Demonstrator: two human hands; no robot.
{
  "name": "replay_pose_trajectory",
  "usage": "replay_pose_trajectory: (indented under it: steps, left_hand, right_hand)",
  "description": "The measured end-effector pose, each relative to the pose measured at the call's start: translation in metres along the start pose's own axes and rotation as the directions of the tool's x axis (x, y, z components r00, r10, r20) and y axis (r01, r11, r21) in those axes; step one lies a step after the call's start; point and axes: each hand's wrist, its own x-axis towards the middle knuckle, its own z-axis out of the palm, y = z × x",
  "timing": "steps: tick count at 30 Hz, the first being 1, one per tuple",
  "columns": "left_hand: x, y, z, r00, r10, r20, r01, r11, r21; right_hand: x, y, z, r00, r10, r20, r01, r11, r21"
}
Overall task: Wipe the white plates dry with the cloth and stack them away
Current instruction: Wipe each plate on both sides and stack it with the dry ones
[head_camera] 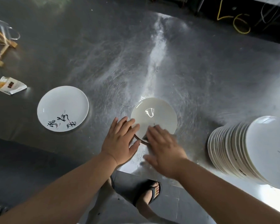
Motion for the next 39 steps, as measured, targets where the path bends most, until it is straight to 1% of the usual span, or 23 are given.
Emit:
replay_pose_trajectory:
  steps: [2, 3, 4, 7, 10, 11, 14, 17, 20, 22, 23, 24, 25, 27, 29, 30, 31, 32, 33, 34, 35, 37, 39]
  left_hand:
    - [-0.002, -0.001, 0.002, 0.999, -0.006, -0.037, 0.005, 1.0, -0.019]
    - [-0.002, -0.001, 0.003, 0.999, -0.01, -0.044, 0.009, 1.0, -0.024]
    - [-0.002, 0.0, 0.003, 0.999, -0.014, -0.047, 0.013, 0.999, -0.031]
    - [0.0, -0.001, 0.003, 0.998, -0.014, -0.064, 0.011, 0.999, -0.04]
    - [-0.002, -0.003, 0.004, 0.997, -0.014, -0.078, 0.01, 0.999, -0.043]
    - [-0.002, -0.003, 0.005, 0.996, -0.017, -0.085, 0.012, 0.998, -0.055]
    - [-0.003, -0.003, 0.008, 0.992, -0.029, -0.122, 0.016, 0.994, -0.104]
    - [-0.003, -0.003, 0.007, 0.992, -0.024, -0.122, 0.013, 0.995, -0.095]
    - [-0.002, -0.003, 0.006, 0.995, -0.009, -0.097, 0.001, 0.996, -0.088]
    - [-0.003, -0.003, 0.006, 0.997, -0.014, -0.077, 0.006, 0.995, -0.1]
    - [-0.003, -0.002, 0.004, 0.998, -0.02, -0.063, 0.014, 0.995, -0.1]
    - [-0.003, -0.002, 0.004, 0.999, -0.026, -0.047, 0.021, 0.995, -0.096]
    - [-0.003, -0.001, 0.003, 0.999, -0.03, -0.029, 0.027, 0.995, -0.091]
    - [-0.004, -0.001, -0.001, 1.0, -0.024, -0.01, 0.023, 0.995, -0.101]
    - [0.0, 0.001, -0.011, 1.0, -0.029, 0.006, 0.029, 0.99, -0.138]
    - [0.001, 0.003, -0.015, 0.998, -0.063, 0.023, 0.066, 0.983, -0.173]
    - [0.004, 0.008, -0.028, 0.988, -0.147, 0.048, 0.154, 0.961, -0.228]
    - [0.01, 0.009, -0.033, 0.957, -0.275, 0.089, 0.289, 0.905, -0.313]
    - [0.019, 0.009, -0.043, 0.889, -0.425, 0.173, 0.458, 0.795, -0.399]
    - [0.031, 0.008, -0.052, 0.785, -0.539, 0.307, 0.617, 0.633, -0.467]
    - [0.044, 0.006, -0.063, 0.672, -0.579, 0.462, 0.737, 0.462, -0.493]
    - [0.065, 0.0, -0.079, 0.503, -0.505, 0.701, 0.856, 0.179, -0.485]
    - [0.079, -0.002, -0.098, 0.371, -0.419, 0.829, 0.903, -0.047, -0.428]
  right_hand:
    - [-0.008, 0.0, 0.009, 0.992, -0.125, -0.013, 0.124, 0.992, -0.027]
    - [-0.009, 0.009, 0.012, 0.99, -0.136, -0.039, 0.135, 0.99, -0.042]
    - [-0.009, 0.021, 0.014, 0.992, -0.107, -0.063, 0.103, 0.993, -0.054]
    - [-0.006, 0.047, 0.002, 0.992, 0.09, -0.084, -0.095, 0.994, -0.061]
    - [0.0, 0.022, -0.003, 0.973, 0.221, -0.066, -0.221, 0.975, 0.008]
    - [0.0, 0.004, -0.002, 0.978, 0.203, -0.049, -0.2, 0.979, 0.045]
    - [-0.005, -0.029, 0.007, 0.999, 0.022, -0.032, -0.017, 0.992, 0.128]
    - [-0.008, -0.003, 0.019, 0.967, -0.046, -0.249, 0.077, 0.99, 0.117]
    - [-0.011, 0.041, 0.018, 0.914, 0.043, -0.403, 0.002, 0.994, 0.109]
    - [-0.016, 0.059, 0.012, 0.905, 0.132, -0.404, -0.083, 0.987, 0.135]
    - [-0.019, 0.062, 0.003, 0.898, 0.249, -0.362, -0.166, 0.955, 0.244]
    - [-0.023, 0.058, -0.011, 0.878, 0.393, -0.273, -0.274, 0.881, 0.385]
    - [-0.024, 0.053, -0.022, 0.843, 0.509, -0.176, -0.362, 0.778, 0.514]
    - [-0.018, 0.045, -0.04, 0.741, 0.671, 0.013, -0.51, 0.55, 0.661]
    - [-0.01, 0.044, -0.053, 0.69, 0.705, 0.163, -0.559, 0.377, 0.739]
    - [-0.006, 0.044, -0.061, 0.705, 0.677, 0.209, -0.57, 0.367, 0.736]
    - [-0.002, 0.042, -0.069, 0.726, 0.641, 0.25, -0.567, 0.351, 0.745]
    - [-0.001, 0.039, -0.08, 0.736, 0.604, 0.305, -0.565, 0.302, 0.768]
    - [0.001, 0.039, -0.084, 0.752, 0.553, 0.358, -0.559, 0.249, 0.791]
    - [0.001, 0.038, -0.09, 0.742, 0.534, 0.406, -0.572, 0.187, 0.799]
    - [0.005, 0.038, -0.088, 0.725, 0.528, 0.442, -0.58, 0.123, 0.805]
    - [0.01, 0.038, -0.083, 0.707, 0.515, 0.485, -0.576, 0.021, 0.817]
    - [0.012, 0.041, -0.073, 0.725, 0.484, 0.49, -0.553, -0.017, 0.833]
